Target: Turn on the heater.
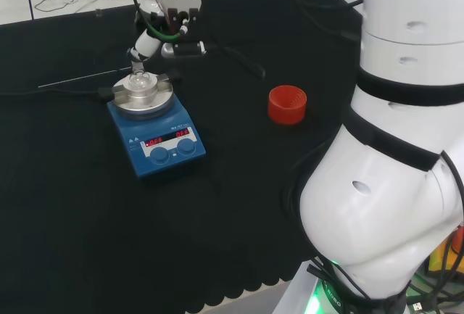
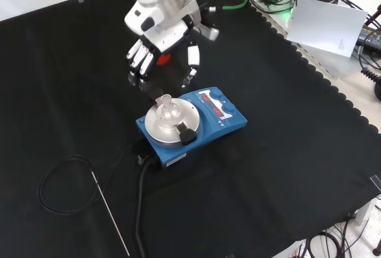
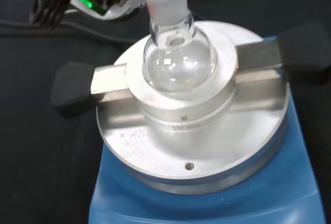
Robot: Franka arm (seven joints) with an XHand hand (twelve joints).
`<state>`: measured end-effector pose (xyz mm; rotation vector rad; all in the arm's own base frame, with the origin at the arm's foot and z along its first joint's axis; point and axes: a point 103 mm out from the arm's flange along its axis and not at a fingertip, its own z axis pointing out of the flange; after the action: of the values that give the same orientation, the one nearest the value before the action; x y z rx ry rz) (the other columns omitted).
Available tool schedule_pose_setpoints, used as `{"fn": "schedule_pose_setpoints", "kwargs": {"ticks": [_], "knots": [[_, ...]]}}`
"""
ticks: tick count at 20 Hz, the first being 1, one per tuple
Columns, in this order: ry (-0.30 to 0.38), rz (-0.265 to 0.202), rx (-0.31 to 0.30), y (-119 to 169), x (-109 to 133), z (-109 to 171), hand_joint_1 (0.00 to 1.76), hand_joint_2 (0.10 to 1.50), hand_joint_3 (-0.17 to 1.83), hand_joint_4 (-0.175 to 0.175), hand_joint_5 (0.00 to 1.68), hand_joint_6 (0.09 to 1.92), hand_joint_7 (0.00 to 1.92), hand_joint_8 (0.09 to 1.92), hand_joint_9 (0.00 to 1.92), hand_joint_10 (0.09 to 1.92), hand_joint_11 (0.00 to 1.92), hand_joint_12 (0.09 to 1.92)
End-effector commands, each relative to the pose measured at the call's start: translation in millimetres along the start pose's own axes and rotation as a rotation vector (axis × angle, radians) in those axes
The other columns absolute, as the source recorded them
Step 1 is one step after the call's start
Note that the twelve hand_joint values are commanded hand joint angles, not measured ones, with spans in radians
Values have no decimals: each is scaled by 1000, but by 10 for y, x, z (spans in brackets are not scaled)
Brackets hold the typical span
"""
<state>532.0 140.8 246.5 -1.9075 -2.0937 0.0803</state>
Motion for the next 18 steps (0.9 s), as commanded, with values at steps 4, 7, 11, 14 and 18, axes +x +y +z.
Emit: {"fn": "schedule_pose_setpoints", "kwargs": {"ticks": [4,7,11,14,18], "knots": [[4,44,-68,-618,-67,-271,856,604,595,-48,414,411,200,710,433,707,192,1403],[-8,53,-63,-857,-39,-272,880,625,603,-48,414,401,212,715,441,710,196,1403],[-21,74,-44,-1169,-12,-224,925,636,641,-50,433,367,318,728,555,694,272,1377],[-44,88,-16,-1334,-17,-157,954,632,686,-53,442,338,450,739,731,650,387,1343],[-30,96,23,-1487,25,-5,971,630,715,-56,460,320,686,778,912,635,472,1316]]}}
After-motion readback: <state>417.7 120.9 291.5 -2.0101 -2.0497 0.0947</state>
